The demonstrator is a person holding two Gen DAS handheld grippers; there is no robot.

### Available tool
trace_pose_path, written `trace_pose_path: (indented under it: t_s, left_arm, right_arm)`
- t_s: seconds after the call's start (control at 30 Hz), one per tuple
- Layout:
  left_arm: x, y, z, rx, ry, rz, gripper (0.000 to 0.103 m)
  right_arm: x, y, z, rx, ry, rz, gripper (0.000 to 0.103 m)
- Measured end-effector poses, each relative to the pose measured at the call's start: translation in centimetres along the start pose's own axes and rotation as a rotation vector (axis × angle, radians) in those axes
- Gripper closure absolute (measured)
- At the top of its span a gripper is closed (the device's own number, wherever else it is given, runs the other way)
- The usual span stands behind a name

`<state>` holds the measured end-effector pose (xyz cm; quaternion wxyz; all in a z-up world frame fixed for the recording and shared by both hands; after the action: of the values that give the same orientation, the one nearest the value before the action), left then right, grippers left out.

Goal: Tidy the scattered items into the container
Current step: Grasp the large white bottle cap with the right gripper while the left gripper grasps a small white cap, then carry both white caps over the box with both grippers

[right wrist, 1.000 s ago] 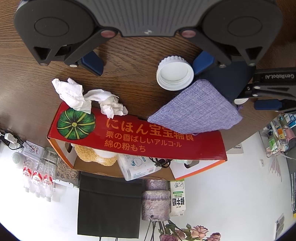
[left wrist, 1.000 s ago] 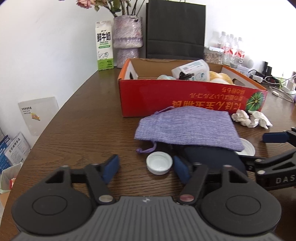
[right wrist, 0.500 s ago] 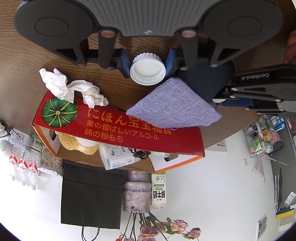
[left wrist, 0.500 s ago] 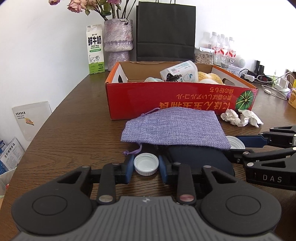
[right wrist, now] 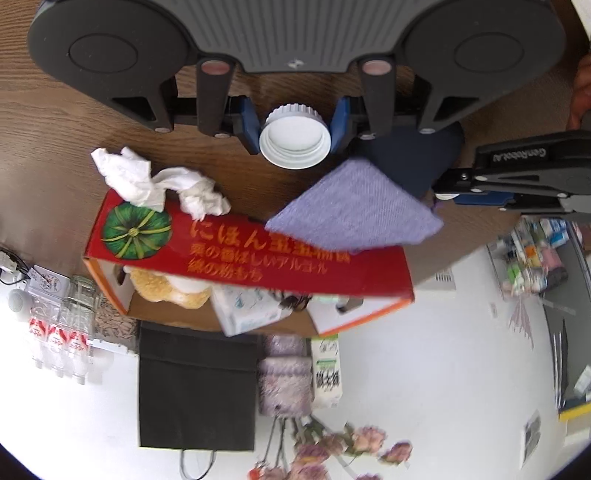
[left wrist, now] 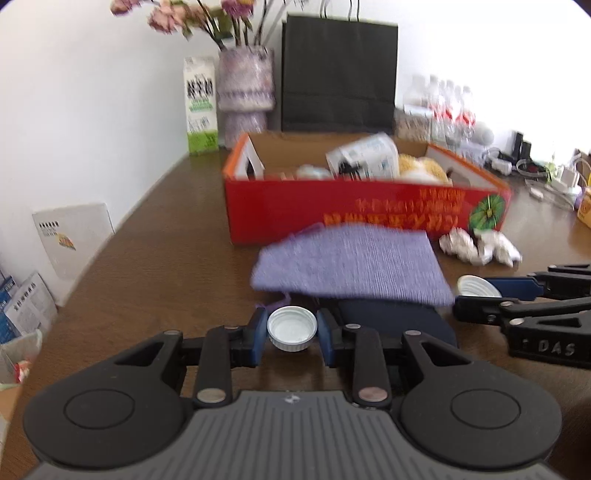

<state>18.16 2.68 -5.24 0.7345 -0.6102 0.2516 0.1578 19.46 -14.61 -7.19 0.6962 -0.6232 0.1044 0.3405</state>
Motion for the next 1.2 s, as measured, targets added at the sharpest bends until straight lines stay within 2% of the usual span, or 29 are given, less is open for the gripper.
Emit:
trace_pose_path:
  t_s: [0.3,0.53,0.6,0.83,0.97,1.07,1.2]
  left_arm:
    - [-1.5,-5.6,0.8,0.041,-0.030,-0.146,0.074]
    - [0.3,-10.8,1.0,0.022,-0.031,-0.246,0.074]
    - [1.5,-12.1,1.1,0.006,-0.045,-0.248,0.074]
    - [7.1,-15.2,1.5,-0.056,-0.083,-0.223,0.074]
    - [10.4,-13.9,1.7,-0.068,-0.097,-0.203,0.074]
    - [12.6,-12.5,1.8,-0.046,-0.083,-0.150,0.074]
    - [12.9,-11.9,2.3,-0.059,-0.066,-0.135,0.074]
  right_arm:
    - [-2.4,-5.7,-2.3,0.039,0.029,-0.163,0.064]
    - [-1.6,-10.8,-4.9,0.050,0.141,-0.295,0.064]
    - [-0.4,-11.9,-5.9,0.061,0.185,-0.302,0.064]
    - [4.3,-14.3,-9.3,0.171,0.224,-0.269,0.064]
    - [6.6,-13.4,-10.7,0.210,0.217,-0.234,0.064]
    - [7.4,-12.5,-10.9,0.205,0.199,-0.210,0.064]
    - [7.5,-12.2,-10.8,0.194,0.202,-0.208,0.064]
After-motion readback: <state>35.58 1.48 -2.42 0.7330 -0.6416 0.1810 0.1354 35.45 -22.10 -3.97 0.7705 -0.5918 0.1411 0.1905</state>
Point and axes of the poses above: each gripper's, at about its wrist camera, not at the fingertips, and x roughly the way its jaws point, z to its left, y to its underside, the point moved 6 cm from there along x, roughly the way its jaws point, and after that the axes turned 9 degrees about x, right-handed, at the moved point
